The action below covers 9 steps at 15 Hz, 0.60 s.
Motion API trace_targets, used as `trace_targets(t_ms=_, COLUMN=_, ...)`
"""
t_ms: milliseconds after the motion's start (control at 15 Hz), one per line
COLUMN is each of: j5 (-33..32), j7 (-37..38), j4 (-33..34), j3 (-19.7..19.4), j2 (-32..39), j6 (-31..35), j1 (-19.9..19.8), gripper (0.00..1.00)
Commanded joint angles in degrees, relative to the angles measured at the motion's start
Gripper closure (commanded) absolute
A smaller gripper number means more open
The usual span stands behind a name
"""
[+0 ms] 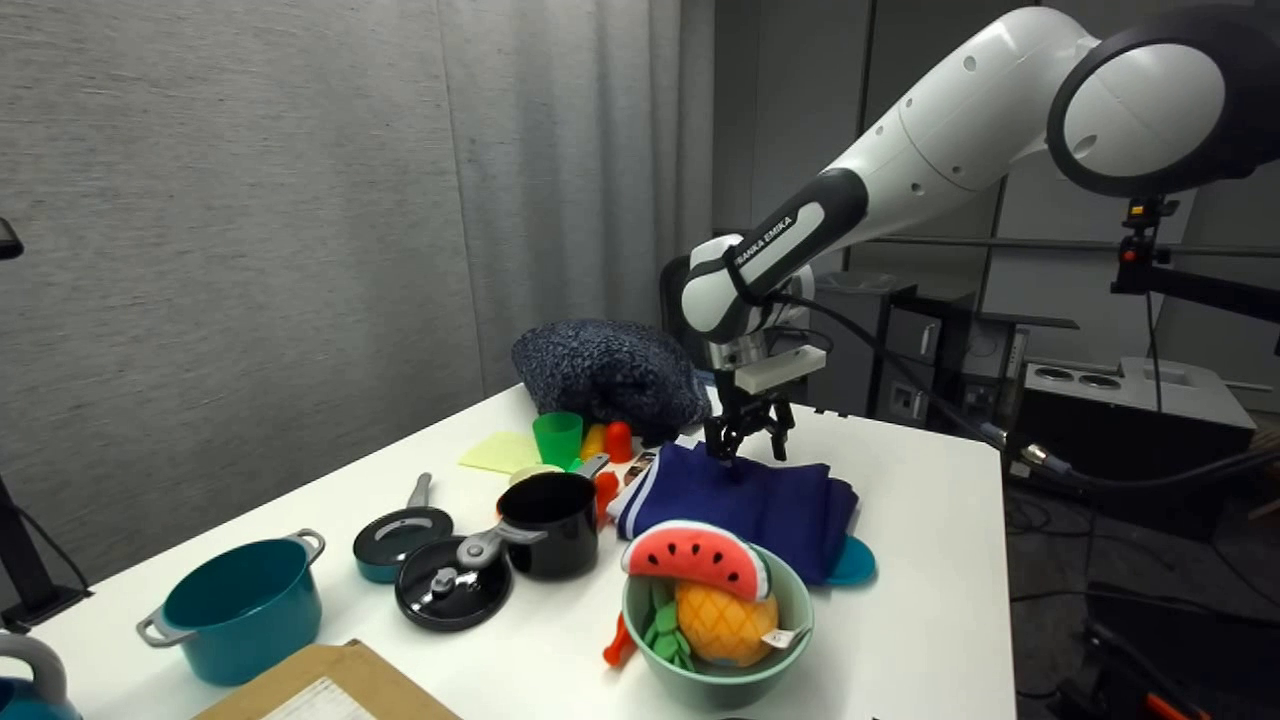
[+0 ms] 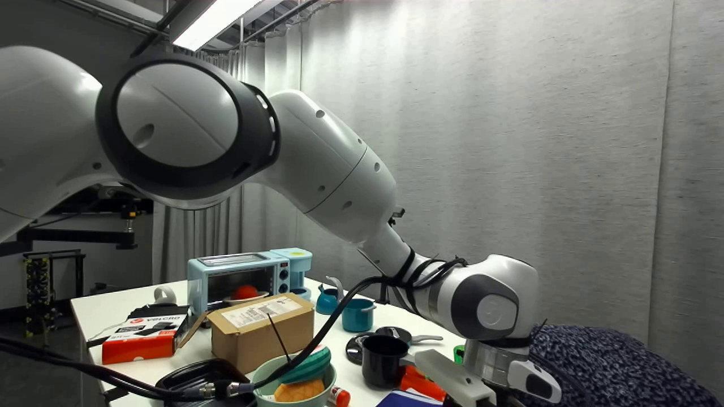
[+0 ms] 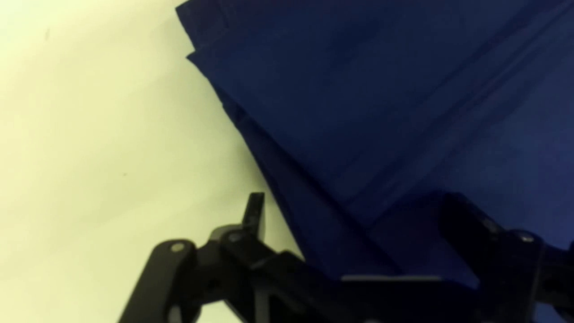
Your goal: Cover the fruits plush toy with the blue cloth
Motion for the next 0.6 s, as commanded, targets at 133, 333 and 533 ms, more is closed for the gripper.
trace_targets(t_ms=133, j5=0.7, j7=2.0, j4=0.5, j3=-0.2, j2=1.5, j6=0.1, j1=-0.7, gripper=0.26)
trace_targets(t_ms=333, j5=1.3, j7=2.6, j4=0.2, j3=-0.1, j2=1.8, j6=0.1, j1=-0.9, gripper=0.46)
trace_targets(t_ms=533, j5=0.9, j7=1.8, j4=0.4, j3=-0.3, j2=1.3, j6=-0.1, j1=-1.1, gripper=0.62)
